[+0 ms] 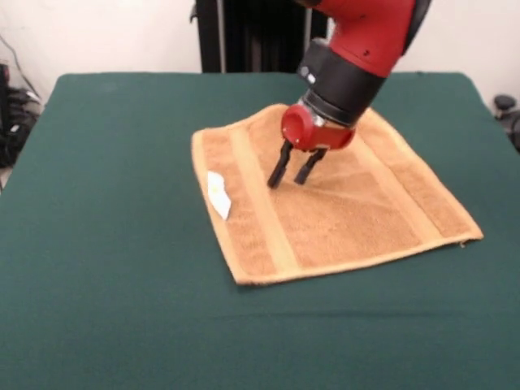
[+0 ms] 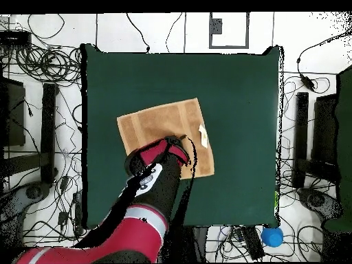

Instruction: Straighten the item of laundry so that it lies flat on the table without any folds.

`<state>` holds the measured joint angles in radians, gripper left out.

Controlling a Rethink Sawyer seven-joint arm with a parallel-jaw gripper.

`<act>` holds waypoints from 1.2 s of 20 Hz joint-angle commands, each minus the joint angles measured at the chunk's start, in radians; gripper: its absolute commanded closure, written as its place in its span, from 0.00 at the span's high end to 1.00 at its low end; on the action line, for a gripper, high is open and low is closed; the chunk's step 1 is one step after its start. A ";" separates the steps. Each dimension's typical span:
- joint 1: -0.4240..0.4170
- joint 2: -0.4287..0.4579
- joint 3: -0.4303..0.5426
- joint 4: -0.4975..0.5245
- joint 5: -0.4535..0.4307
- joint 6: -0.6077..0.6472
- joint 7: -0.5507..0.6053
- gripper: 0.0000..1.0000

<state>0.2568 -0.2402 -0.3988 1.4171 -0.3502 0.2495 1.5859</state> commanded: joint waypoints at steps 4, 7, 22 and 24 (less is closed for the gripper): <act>-0.146 0.136 0.035 -0.180 0.030 -0.317 0.180 1.00; -0.222 0.117 0.132 -0.155 0.031 -0.253 0.146 1.00; -0.502 0.026 0.473 0.058 0.252 0.192 0.093 1.00; -0.504 0.020 0.477 0.067 0.249 0.194 0.096 1.00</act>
<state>-0.2468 -0.3098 -0.0715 1.3427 -0.1416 0.3181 1.5861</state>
